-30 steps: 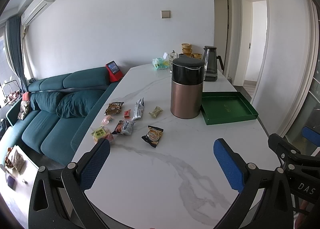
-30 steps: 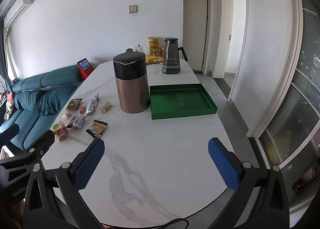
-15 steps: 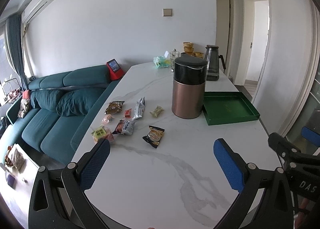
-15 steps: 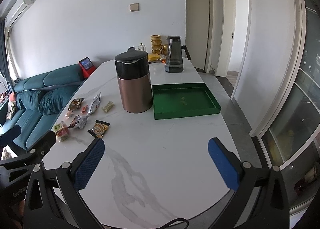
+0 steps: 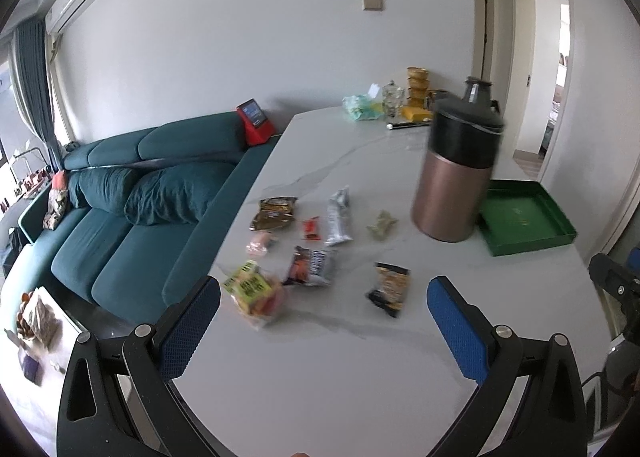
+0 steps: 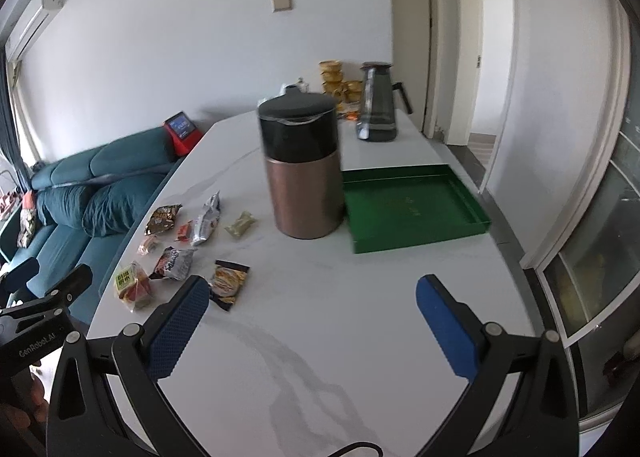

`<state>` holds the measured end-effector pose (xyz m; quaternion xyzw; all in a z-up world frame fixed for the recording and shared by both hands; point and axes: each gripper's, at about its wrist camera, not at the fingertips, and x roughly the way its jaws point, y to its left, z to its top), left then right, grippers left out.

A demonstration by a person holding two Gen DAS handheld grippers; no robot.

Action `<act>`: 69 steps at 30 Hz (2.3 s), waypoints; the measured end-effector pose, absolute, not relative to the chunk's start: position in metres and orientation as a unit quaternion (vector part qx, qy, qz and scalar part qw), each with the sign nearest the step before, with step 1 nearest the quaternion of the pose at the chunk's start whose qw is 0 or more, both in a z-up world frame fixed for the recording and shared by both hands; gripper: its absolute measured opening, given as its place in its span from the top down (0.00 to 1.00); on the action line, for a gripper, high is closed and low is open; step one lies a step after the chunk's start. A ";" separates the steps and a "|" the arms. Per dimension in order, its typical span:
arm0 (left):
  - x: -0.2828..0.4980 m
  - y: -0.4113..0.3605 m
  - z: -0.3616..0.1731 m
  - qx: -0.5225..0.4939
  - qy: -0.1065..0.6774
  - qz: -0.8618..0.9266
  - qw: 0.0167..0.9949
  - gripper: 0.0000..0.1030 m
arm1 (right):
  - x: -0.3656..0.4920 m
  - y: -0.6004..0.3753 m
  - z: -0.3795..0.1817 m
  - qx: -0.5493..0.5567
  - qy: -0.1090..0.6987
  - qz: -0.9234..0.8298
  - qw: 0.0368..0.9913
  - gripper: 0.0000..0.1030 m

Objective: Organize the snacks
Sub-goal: 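Grasp the dried fruit bag with the left tool while the right tool grasps the cookie packet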

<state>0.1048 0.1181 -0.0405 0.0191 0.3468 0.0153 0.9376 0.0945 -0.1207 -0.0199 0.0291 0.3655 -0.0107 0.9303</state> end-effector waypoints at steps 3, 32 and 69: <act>0.125 0.144 -0.054 0.018 0.349 0.012 0.937 0.01 | 0.121 -0.096 -0.032 0.028 0.375 -0.009 0.927 0.00; 0.242 0.234 -0.206 0.032 0.441 -0.064 0.895 0.01 | 0.255 0.000 -0.200 0.027 0.510 -0.063 0.857 0.00; 0.243 0.225 -0.230 0.034 0.475 -0.098 0.874 0.01 | 0.275 -0.005 -0.252 0.006 0.554 -0.077 0.829 0.00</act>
